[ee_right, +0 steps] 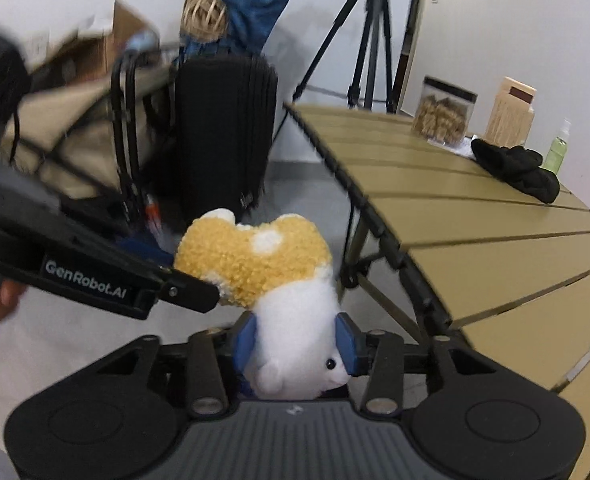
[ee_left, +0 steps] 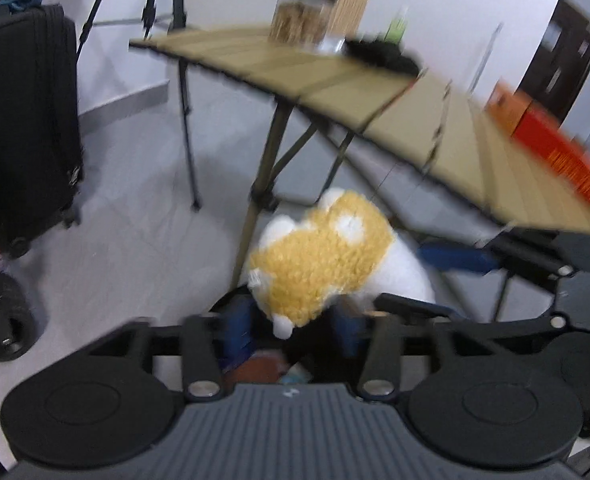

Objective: Collect trash

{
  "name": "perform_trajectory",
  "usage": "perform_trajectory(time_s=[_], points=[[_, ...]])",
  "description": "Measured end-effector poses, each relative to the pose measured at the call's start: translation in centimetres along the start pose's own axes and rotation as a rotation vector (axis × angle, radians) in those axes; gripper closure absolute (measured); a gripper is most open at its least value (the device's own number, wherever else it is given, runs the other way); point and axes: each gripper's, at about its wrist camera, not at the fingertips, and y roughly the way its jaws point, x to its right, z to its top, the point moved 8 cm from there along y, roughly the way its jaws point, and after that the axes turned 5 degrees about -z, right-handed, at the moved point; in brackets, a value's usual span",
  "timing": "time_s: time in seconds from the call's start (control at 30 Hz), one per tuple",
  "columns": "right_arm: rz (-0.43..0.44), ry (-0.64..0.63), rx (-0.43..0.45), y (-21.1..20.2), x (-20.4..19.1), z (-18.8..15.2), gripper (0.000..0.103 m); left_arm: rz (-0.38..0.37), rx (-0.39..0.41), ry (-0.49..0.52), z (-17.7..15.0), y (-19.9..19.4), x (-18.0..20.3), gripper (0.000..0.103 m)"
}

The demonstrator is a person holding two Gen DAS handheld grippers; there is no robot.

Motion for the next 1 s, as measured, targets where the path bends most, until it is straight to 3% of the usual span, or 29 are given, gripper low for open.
perform_trajectory(time_s=[0.1, 0.2, 0.33, 0.53, 0.7, 0.8, 1.0], points=[[-0.057, -0.094, -0.044, 1.6, -0.9, -1.7, 0.049, 0.054, -0.037, -0.013, -0.2, 1.1, -0.8, 0.048], [-0.054, -0.118, -0.037, 1.2, -1.2, -2.1, 0.049, 0.070, 0.008, -0.010, 0.8, 0.2, -0.7, 0.047], [-0.035, -0.057, 0.012, -0.4, -0.5, -1.4, 0.046, 0.141, 0.077, 0.009, 2.1, -0.9, -0.1, 0.045], [0.002, -0.021, 0.087, -2.3, 0.3, -0.4, 0.035, 0.171, 0.134, -0.014, 3.9, -0.5, 0.8, 0.041], [0.052, 0.025, 0.126, -2.9, 1.0, 0.2, 0.035, 0.183, 0.154, -0.039, 4.2, -0.3, 1.6, 0.038], [0.037, 0.053, 0.121, -3.0, 1.4, 0.5, 0.035, 0.212, 0.189, 0.019, 3.8, -1.9, 2.3, 0.033], [-0.001, 0.154, 0.174, -4.6, 3.7, 1.2, 0.034, 0.209, 0.289, 0.012, 5.4, -4.5, 3.9, 0.029]])
